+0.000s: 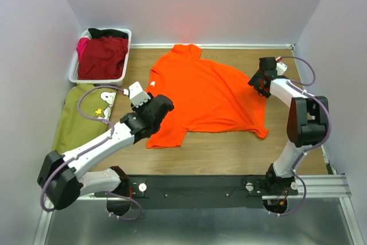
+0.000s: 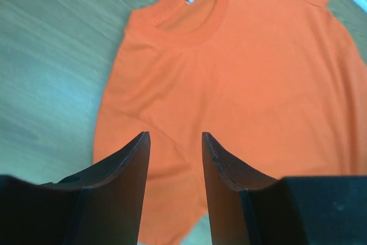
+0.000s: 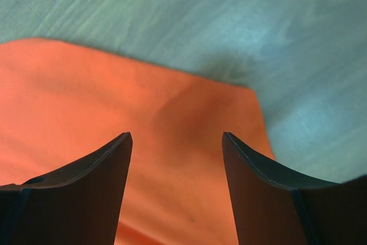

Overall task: Fold and stack the t-shirts
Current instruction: Flatten out the tshirt

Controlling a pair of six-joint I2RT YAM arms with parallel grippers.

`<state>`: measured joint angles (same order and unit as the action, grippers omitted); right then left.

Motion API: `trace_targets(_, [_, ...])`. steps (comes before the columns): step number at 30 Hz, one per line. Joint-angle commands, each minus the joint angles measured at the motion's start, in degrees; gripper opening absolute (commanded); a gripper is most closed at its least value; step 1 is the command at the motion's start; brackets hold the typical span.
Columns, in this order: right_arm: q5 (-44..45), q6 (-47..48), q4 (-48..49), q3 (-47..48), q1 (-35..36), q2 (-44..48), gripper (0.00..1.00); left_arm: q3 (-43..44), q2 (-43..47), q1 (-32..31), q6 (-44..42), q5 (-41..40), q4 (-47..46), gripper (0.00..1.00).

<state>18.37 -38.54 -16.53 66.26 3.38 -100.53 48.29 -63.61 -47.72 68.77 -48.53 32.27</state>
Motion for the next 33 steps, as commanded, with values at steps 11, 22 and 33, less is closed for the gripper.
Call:
trace_targets(11, [-4.65,5.32,1.51,9.05,0.05,-13.46,0.71,12.34,-26.96,17.13,-28.43,27.6,-25.33,0.42])
trace_targets(22, [-7.72,5.76,-9.56,22.83,-1.53,-24.79,0.7,33.77,-49.23,25.82,-30.01,39.47,-9.53,0.35])
trace_targets(33, [-14.15,11.64,-16.41,55.0,-6.37,-42.8,0.69,55.14,-63.28,31.64,-31.24,38.24,7.71,0.34])
